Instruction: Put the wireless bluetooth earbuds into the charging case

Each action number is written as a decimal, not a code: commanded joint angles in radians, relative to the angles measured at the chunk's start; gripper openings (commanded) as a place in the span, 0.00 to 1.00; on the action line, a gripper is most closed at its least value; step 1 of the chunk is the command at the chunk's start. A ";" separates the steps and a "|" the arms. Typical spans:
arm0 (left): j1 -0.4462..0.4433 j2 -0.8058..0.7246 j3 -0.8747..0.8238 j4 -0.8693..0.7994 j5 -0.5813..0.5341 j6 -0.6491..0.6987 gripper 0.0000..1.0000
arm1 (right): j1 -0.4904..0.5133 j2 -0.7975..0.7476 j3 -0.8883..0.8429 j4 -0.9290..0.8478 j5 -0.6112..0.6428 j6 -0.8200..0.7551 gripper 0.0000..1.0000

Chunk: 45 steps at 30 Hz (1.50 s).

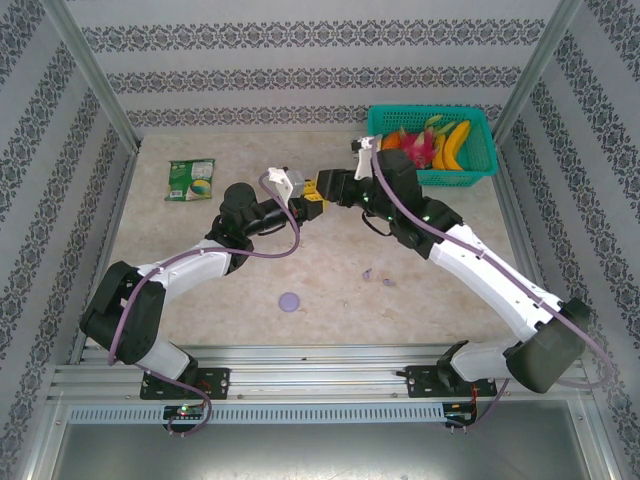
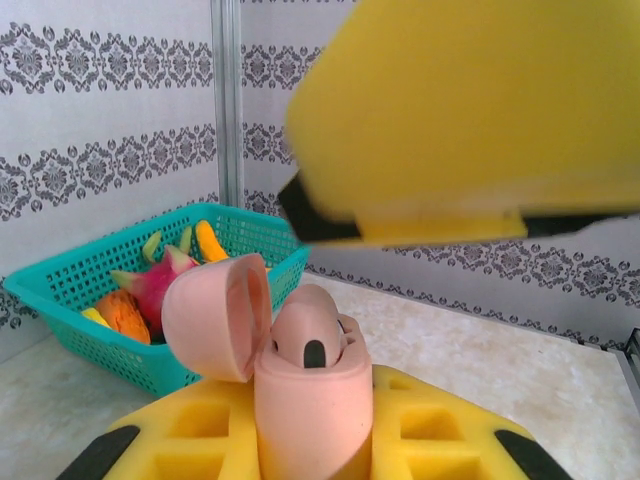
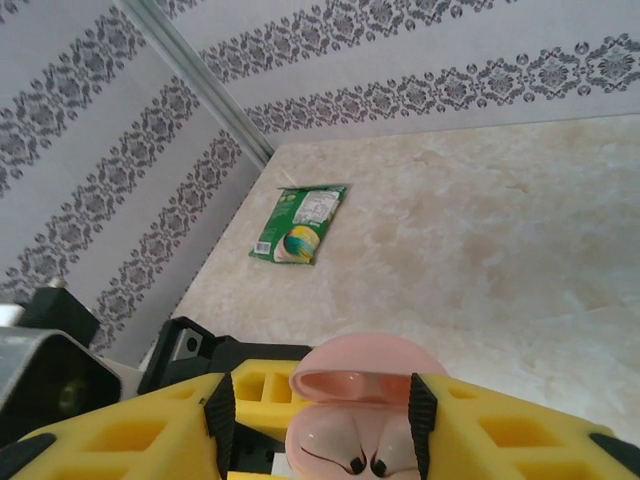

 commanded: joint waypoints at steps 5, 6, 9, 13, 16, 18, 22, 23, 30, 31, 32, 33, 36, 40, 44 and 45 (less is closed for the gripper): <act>-0.017 -0.026 -0.002 0.047 0.027 0.013 0.00 | -0.139 0.053 0.144 -0.139 -0.111 0.055 0.51; -0.017 -0.027 -0.002 0.042 0.032 0.016 0.00 | -0.159 0.085 0.177 -0.171 -0.137 0.061 0.51; -0.018 -0.027 -0.002 0.028 0.043 0.017 0.00 | -0.196 0.188 0.268 -0.255 -0.216 0.058 0.49; -0.019 -0.025 0.002 0.017 0.053 0.015 0.00 | -0.208 0.319 0.384 -0.343 -0.285 0.021 0.46; -0.022 -0.022 0.007 0.014 0.055 0.015 0.00 | -0.208 0.382 0.423 -0.367 -0.316 0.012 0.43; -0.025 -0.019 0.009 0.013 0.053 0.015 0.00 | -0.201 0.404 0.428 -0.371 -0.332 0.009 0.40; -0.027 -0.015 0.014 0.012 0.044 0.013 0.00 | -0.178 0.384 0.396 -0.376 -0.334 -0.006 0.37; -0.028 -0.013 0.016 0.013 0.041 0.014 0.00 | -0.172 0.370 0.376 -0.374 -0.326 -0.009 0.36; -0.028 0.004 0.025 0.017 0.009 0.009 0.00 | -0.153 0.233 0.206 -0.350 -0.293 0.002 0.35; -0.028 0.006 0.026 0.020 0.007 0.006 0.00 | -0.153 0.218 0.187 -0.346 -0.287 0.006 0.35; -0.028 0.009 0.027 0.018 0.004 0.003 0.00 | -0.155 0.203 0.169 -0.345 -0.265 0.009 0.35; -0.028 0.014 0.031 0.012 -0.001 -0.003 0.00 | -0.160 0.189 0.154 -0.344 -0.232 0.013 0.36; -0.028 0.031 0.041 -0.021 -0.035 -0.035 0.00 | -0.199 0.147 0.100 -0.332 -0.128 0.058 0.43; -0.028 0.091 0.078 -0.105 -0.069 -0.118 0.00 | -0.292 0.094 -0.030 -0.289 -0.043 0.142 0.46; -0.029 0.182 0.170 -0.284 -0.097 -0.231 0.00 | -0.320 0.054 -0.154 -0.246 -0.050 0.165 0.46; -0.028 0.209 0.201 -0.343 -0.105 -0.255 0.00 | -0.323 0.048 -0.169 -0.252 -0.051 0.162 0.47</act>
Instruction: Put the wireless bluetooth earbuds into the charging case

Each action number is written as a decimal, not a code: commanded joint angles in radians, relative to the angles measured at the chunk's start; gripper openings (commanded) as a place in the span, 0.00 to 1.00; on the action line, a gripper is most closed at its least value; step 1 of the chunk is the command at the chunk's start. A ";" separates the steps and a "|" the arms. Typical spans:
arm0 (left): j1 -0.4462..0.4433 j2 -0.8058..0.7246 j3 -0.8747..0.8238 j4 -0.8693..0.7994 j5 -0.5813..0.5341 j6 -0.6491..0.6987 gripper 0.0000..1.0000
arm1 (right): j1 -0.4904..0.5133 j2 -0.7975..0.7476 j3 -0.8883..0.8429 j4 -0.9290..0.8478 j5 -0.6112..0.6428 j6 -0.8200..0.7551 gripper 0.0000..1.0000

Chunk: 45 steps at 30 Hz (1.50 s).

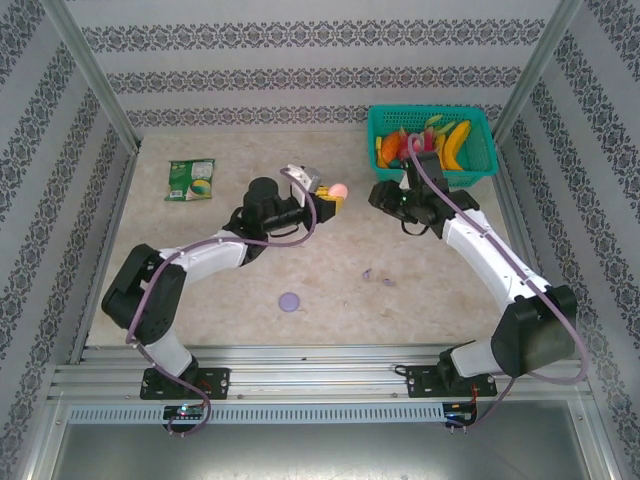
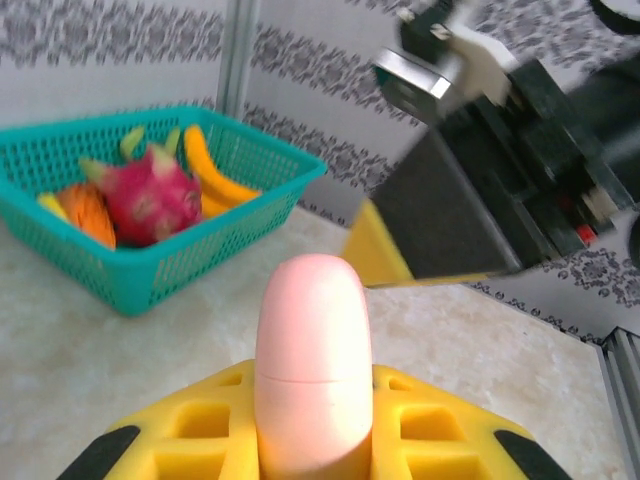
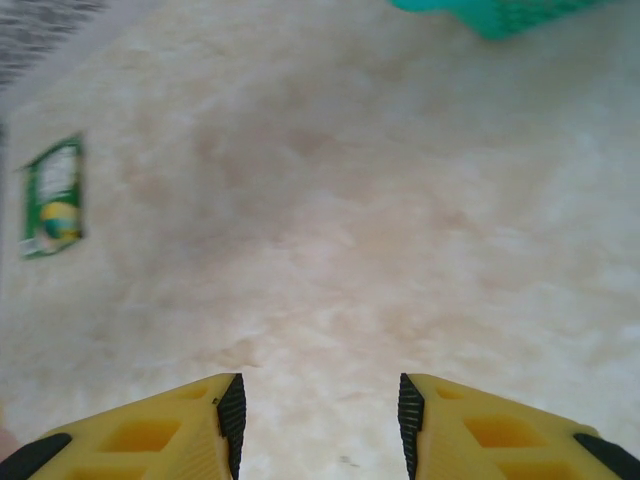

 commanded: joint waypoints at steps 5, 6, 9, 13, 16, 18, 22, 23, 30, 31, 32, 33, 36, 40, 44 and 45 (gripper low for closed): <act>0.013 0.232 0.364 -0.636 -0.075 -0.222 0.00 | 0.010 -0.059 -0.131 0.049 0.033 0.050 0.47; 0.013 0.287 0.436 -0.728 -0.076 -0.240 0.00 | 0.013 -0.058 -0.144 0.052 0.035 0.053 0.47; 0.014 0.395 0.567 -0.858 -0.068 -0.286 0.00 | 0.024 -0.048 -0.171 0.062 0.034 0.057 0.47; 0.016 0.472 0.644 -0.928 -0.085 -0.332 0.02 | 0.048 -0.039 -0.193 0.069 0.049 0.057 0.47; 0.017 0.507 0.672 -0.955 -0.102 -0.358 0.04 | 0.058 -0.034 -0.203 0.071 0.054 0.060 0.47; 0.022 0.527 0.684 -0.968 -0.112 -0.375 0.05 | 0.065 -0.029 -0.205 0.071 0.058 0.060 0.47; 0.030 0.568 0.711 -0.999 -0.116 -0.396 0.09 | 0.082 -0.022 -0.203 0.071 0.064 0.061 0.47; 0.031 0.575 0.716 -1.008 -0.118 -0.395 0.11 | 0.085 -0.021 -0.202 0.071 0.067 0.061 0.47; 0.051 0.611 0.751 -1.058 -0.135 -0.380 0.25 | 0.113 -0.018 -0.193 0.059 0.083 0.063 0.49; 0.054 0.614 0.751 -1.062 -0.135 -0.379 0.28 | 0.117 -0.020 -0.191 0.056 0.086 0.063 0.50; 0.056 0.616 0.751 -1.064 -0.133 -0.379 0.29 | 0.121 -0.022 -0.189 0.052 0.090 0.063 0.50; 0.061 0.616 0.751 -1.066 -0.132 -0.376 0.31 | 0.127 -0.025 -0.188 0.049 0.094 0.064 0.50; 0.067 0.610 0.749 -1.075 -0.133 -0.368 0.38 | 0.143 -0.035 -0.185 0.034 0.109 0.067 0.51; 0.075 0.585 0.735 -1.075 -0.135 -0.356 0.49 | 0.170 -0.052 -0.183 0.012 0.135 0.073 0.52; 0.087 0.532 0.715 -1.073 -0.139 -0.339 0.61 | 0.212 -0.077 -0.188 -0.016 0.174 0.086 0.54; 0.093 0.514 0.708 -1.070 -0.138 -0.334 0.68 | 0.226 -0.086 -0.192 -0.021 0.183 0.092 0.55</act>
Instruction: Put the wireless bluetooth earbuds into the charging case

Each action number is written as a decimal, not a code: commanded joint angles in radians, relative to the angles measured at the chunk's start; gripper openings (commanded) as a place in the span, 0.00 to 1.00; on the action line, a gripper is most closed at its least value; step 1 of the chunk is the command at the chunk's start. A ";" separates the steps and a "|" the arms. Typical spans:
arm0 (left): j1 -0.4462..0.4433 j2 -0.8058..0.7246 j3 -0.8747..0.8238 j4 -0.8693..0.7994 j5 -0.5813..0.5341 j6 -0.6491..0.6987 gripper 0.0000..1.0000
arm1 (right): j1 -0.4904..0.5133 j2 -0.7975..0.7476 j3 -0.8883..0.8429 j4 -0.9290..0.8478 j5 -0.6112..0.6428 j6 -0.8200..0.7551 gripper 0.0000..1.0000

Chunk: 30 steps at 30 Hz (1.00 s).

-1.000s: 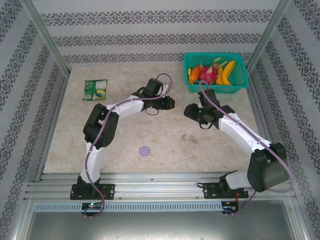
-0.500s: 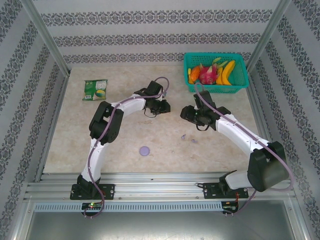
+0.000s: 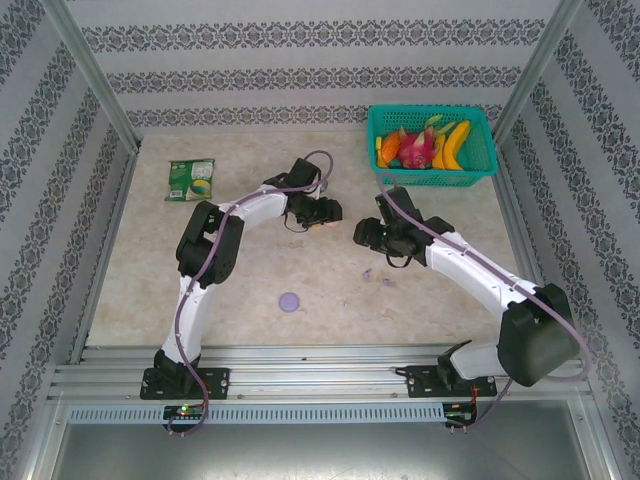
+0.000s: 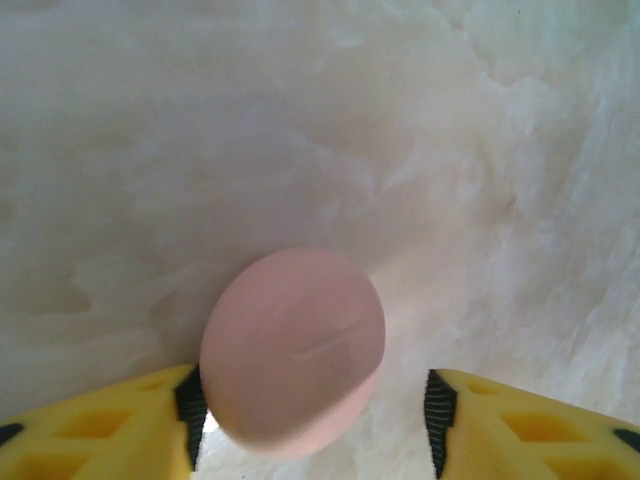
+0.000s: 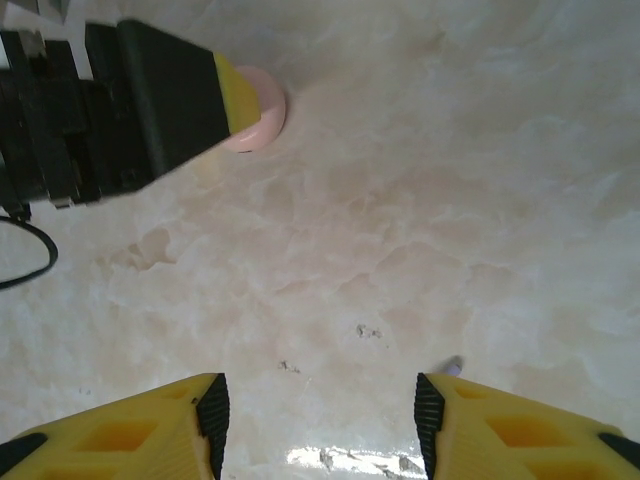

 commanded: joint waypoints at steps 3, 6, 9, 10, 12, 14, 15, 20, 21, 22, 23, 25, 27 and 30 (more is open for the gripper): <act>0.052 -0.137 -0.039 -0.040 -0.031 0.042 0.81 | 0.079 -0.066 -0.013 -0.060 0.094 0.042 0.58; 0.076 -0.225 -0.078 -0.033 -0.033 0.054 0.99 | 0.134 -0.086 -0.028 -0.079 0.133 0.061 0.61; 0.105 -0.344 -0.154 0.005 -0.042 0.059 1.00 | 0.198 -0.093 -0.040 -0.093 0.172 0.086 0.63; 0.115 -0.395 -0.184 0.018 -0.050 0.059 1.00 | 0.220 -0.090 -0.044 -0.094 0.185 0.098 0.64; 0.138 -0.484 -0.247 0.040 -0.064 0.060 1.00 | 0.268 -0.072 -0.047 -0.091 0.204 0.121 0.65; 0.162 -0.568 -0.309 0.058 -0.091 0.057 1.00 | 0.312 -0.039 -0.040 -0.088 0.227 0.141 0.66; 0.174 -0.619 -0.344 0.064 -0.106 0.056 1.00 | 0.339 -0.014 -0.035 -0.087 0.237 0.155 0.67; 0.221 -0.807 -0.497 0.084 -0.201 0.027 1.00 | 0.454 0.128 0.037 -0.087 0.263 0.245 0.71; 0.231 -0.840 -0.530 0.090 -0.220 0.015 1.00 | 0.476 0.159 0.060 -0.090 0.265 0.269 0.73; 0.243 -0.871 -0.561 0.097 -0.236 0.001 1.00 | 0.498 0.195 0.087 -0.100 0.268 0.296 0.74; 0.257 -0.897 -0.588 0.103 -0.245 -0.013 1.00 | 0.515 0.224 0.111 -0.110 0.269 0.320 0.75; 0.292 -0.947 -0.639 0.109 -0.258 -0.055 1.00 | 0.554 0.296 0.171 -0.141 0.270 0.386 0.87; 0.327 -0.981 -0.679 0.107 -0.267 -0.092 1.00 | 0.582 0.362 0.231 -0.172 0.262 0.444 0.88; 0.382 -1.010 -0.713 0.070 -0.286 -0.141 1.00 | 0.620 0.450 0.328 -0.230 0.275 0.523 0.89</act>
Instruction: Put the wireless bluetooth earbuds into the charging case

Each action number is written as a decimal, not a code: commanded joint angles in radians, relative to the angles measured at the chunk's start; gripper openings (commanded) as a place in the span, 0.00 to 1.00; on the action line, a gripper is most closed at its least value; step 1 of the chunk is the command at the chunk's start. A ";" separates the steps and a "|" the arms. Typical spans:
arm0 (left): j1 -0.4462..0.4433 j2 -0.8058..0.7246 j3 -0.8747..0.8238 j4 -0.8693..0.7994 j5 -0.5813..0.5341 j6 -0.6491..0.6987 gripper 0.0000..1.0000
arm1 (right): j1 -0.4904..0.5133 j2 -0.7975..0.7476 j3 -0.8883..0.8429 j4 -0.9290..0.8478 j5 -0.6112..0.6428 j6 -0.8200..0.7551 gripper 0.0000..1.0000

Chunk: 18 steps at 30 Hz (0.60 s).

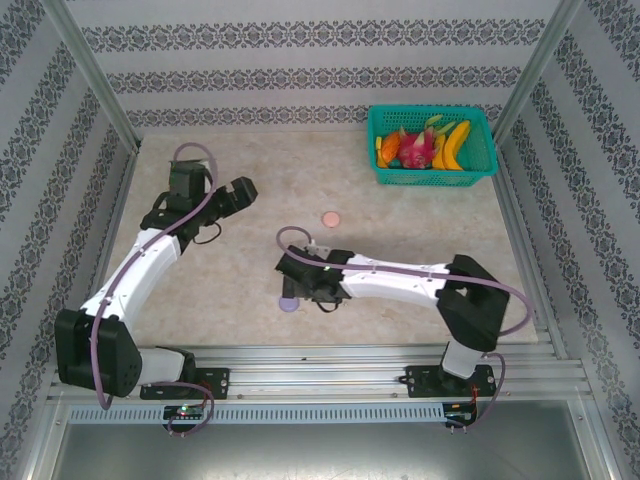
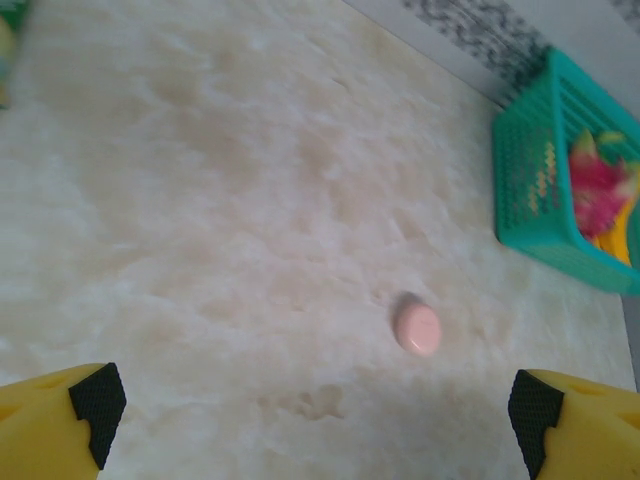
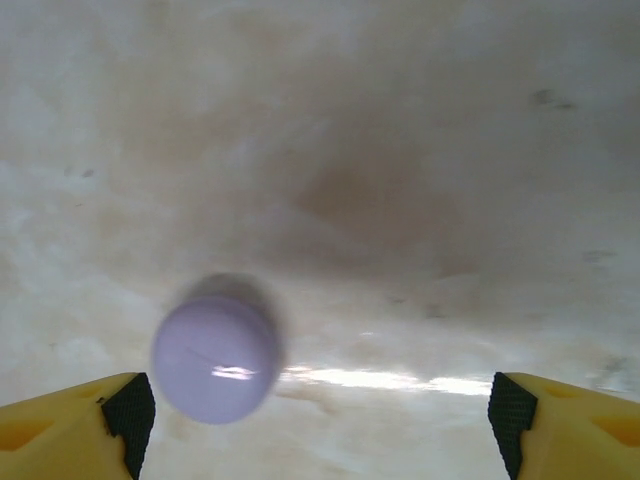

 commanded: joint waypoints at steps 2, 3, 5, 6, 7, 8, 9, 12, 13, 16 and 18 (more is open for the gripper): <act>0.083 -0.044 -0.038 -0.030 -0.032 -0.107 1.00 | 0.038 0.100 0.128 -0.133 0.046 0.181 0.89; 0.108 -0.050 -0.052 -0.038 -0.024 -0.128 1.00 | 0.042 0.122 0.153 -0.158 0.052 0.210 0.89; 0.147 -0.064 -0.083 -0.031 -0.007 -0.168 1.00 | 0.045 0.149 0.181 -0.193 0.055 0.264 0.87; 0.167 -0.071 -0.103 -0.021 0.008 -0.185 1.00 | 0.048 0.159 0.188 -0.197 0.057 0.288 0.86; 0.181 -0.076 -0.119 -0.008 0.025 -0.199 1.00 | 0.049 0.165 0.193 -0.200 0.059 0.308 0.86; 0.191 -0.079 -0.130 0.002 0.038 -0.209 1.00 | 0.050 0.171 0.198 -0.197 0.060 0.315 0.85; 0.198 -0.079 -0.139 0.008 0.046 -0.215 1.00 | 0.051 0.180 0.206 -0.196 0.060 0.318 0.84; 0.211 -0.080 -0.155 0.010 0.058 -0.221 1.00 | 0.054 0.213 0.250 -0.206 0.051 0.309 0.82; 0.214 -0.082 -0.162 0.017 0.066 -0.224 1.00 | 0.054 0.226 0.264 -0.211 0.047 0.306 0.82; 0.228 -0.096 -0.189 0.048 0.088 -0.245 1.00 | 0.059 0.259 0.302 -0.215 0.036 0.298 0.81; 0.243 -0.111 -0.212 0.070 0.098 -0.262 1.00 | 0.062 0.280 0.322 -0.221 0.029 0.297 0.81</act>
